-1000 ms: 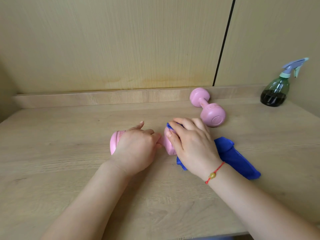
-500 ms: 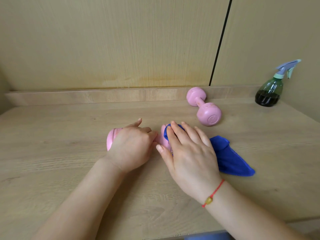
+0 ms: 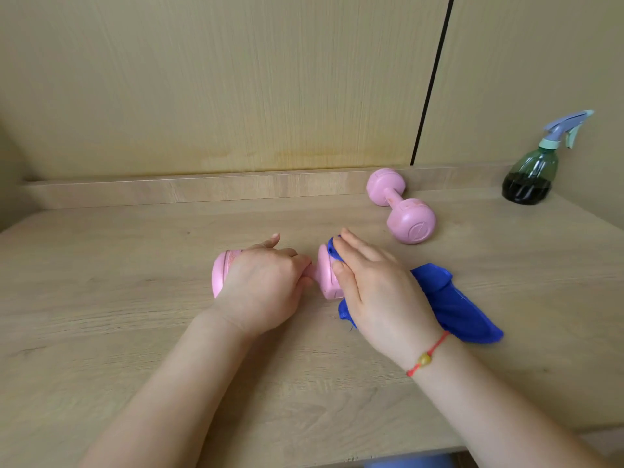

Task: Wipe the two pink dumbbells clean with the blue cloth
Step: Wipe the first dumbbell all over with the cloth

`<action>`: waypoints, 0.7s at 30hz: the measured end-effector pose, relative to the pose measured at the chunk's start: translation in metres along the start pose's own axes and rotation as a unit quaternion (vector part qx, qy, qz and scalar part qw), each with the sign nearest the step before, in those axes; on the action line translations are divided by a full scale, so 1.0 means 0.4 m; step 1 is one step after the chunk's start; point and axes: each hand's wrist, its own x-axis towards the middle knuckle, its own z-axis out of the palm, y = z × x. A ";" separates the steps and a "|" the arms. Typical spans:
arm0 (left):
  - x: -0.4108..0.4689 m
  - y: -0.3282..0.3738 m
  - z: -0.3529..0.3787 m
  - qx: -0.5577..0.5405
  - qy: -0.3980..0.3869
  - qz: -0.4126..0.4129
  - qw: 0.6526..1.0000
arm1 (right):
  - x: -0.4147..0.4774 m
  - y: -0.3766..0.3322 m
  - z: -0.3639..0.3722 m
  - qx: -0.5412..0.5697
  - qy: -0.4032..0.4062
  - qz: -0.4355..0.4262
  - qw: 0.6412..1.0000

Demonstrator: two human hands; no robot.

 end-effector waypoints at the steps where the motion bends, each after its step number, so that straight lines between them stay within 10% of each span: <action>1: 0.001 0.000 -0.002 0.001 -0.004 0.001 1.000 | -0.024 -0.002 -0.005 -0.019 0.009 -0.012 1.000; 9: -0.023 0.011 -0.008 0.028 -0.003 -0.009 1.000 | -0.050 -0.017 -0.013 -0.073 0.038 0.022 0.996; 21: -0.009 0.010 -0.015 0.021 -0.045 -0.020 0.999 | 0.048 0.045 -0.006 0.286 -0.064 0.152 0.944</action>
